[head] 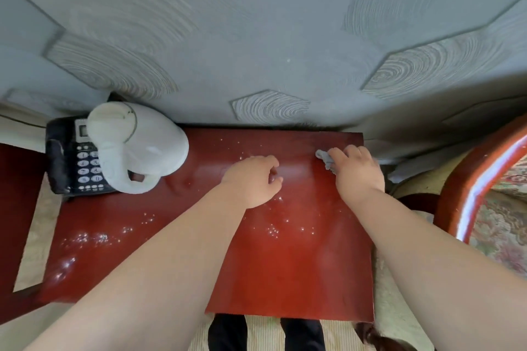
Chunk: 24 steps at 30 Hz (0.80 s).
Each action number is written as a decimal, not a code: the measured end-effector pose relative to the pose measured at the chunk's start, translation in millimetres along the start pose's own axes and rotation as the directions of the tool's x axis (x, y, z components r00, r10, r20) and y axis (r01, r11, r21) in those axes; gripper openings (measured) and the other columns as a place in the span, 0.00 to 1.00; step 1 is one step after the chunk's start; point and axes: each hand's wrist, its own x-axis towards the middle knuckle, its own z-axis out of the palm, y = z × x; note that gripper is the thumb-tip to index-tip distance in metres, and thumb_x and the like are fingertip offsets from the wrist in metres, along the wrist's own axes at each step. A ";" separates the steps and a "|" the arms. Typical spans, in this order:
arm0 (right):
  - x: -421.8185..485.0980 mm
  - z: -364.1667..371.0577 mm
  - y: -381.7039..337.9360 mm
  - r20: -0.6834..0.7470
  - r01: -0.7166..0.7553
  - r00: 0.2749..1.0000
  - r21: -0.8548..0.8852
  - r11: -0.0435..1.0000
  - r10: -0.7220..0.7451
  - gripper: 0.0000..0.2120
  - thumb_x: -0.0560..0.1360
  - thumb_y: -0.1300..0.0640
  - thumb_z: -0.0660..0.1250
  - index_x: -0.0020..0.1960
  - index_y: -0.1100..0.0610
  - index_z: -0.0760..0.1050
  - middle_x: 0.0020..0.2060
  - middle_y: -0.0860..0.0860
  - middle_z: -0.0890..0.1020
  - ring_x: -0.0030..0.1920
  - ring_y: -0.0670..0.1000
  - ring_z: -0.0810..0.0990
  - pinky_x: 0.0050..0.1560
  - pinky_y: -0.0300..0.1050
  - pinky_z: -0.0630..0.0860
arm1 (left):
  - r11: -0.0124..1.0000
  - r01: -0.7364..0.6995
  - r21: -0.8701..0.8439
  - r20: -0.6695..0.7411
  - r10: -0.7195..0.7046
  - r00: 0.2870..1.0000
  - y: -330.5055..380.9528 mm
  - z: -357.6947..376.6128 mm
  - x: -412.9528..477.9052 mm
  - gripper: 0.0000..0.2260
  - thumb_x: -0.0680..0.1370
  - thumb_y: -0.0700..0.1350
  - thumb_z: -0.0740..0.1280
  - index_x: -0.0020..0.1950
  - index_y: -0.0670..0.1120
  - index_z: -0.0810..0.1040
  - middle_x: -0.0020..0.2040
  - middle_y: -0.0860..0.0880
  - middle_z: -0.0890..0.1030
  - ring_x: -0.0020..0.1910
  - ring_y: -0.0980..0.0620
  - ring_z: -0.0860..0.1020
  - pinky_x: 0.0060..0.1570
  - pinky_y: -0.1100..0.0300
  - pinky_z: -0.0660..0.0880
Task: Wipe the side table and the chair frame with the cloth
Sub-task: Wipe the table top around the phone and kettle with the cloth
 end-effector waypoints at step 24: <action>-105.8 -135.1 -109.8 0.078 0.394 0.915 0.033 0.919 -0.395 0.13 0.83 0.44 0.57 0.60 0.50 0.73 0.50 0.51 0.76 0.45 0.60 0.80 0.38 0.50 0.73 | 0.942 0.319 -0.107 -0.041 -0.325 0.945 -53.6 -51.1 -249.2 0.20 0.84 0.61 0.59 0.70 0.52 0.75 0.63 0.51 0.82 0.63 0.46 0.79 0.62 0.48 0.77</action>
